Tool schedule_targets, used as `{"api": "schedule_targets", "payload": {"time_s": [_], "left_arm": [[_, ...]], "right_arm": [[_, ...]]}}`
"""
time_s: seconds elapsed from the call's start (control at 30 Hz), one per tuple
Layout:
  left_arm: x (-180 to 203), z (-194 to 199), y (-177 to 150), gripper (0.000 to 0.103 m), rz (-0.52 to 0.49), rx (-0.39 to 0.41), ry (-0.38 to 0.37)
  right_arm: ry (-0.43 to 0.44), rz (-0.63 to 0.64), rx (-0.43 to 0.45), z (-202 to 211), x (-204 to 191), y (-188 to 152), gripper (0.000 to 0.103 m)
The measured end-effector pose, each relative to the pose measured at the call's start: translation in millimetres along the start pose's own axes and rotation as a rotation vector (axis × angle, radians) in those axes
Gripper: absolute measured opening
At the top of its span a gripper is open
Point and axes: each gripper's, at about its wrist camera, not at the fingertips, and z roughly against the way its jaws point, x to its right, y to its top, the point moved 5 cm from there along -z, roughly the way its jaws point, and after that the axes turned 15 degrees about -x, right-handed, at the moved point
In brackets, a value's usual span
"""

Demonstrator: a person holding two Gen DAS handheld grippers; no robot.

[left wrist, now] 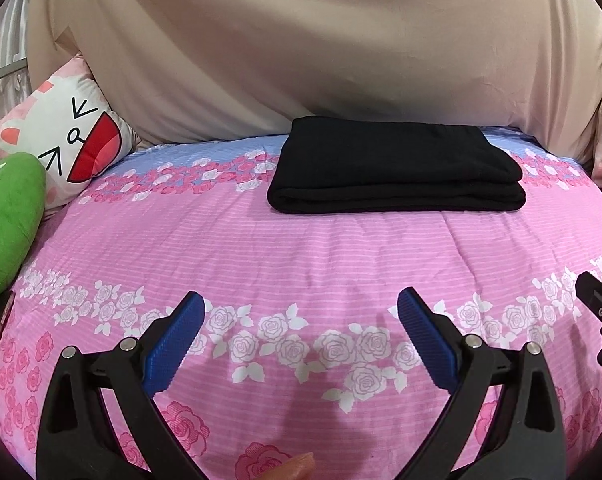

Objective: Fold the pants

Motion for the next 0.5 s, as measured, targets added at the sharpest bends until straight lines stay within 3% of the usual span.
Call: {"api": "schedule_targets", "payload": {"time_s": [0.5], "left_arm": [[1.4, 0.9, 0.4, 0.095, -0.009, 0.001, -0.007]], "right_arm": [[-0.006, 0.003, 0.0, 0.4, 0.1, -0.1, 0.082]]}}
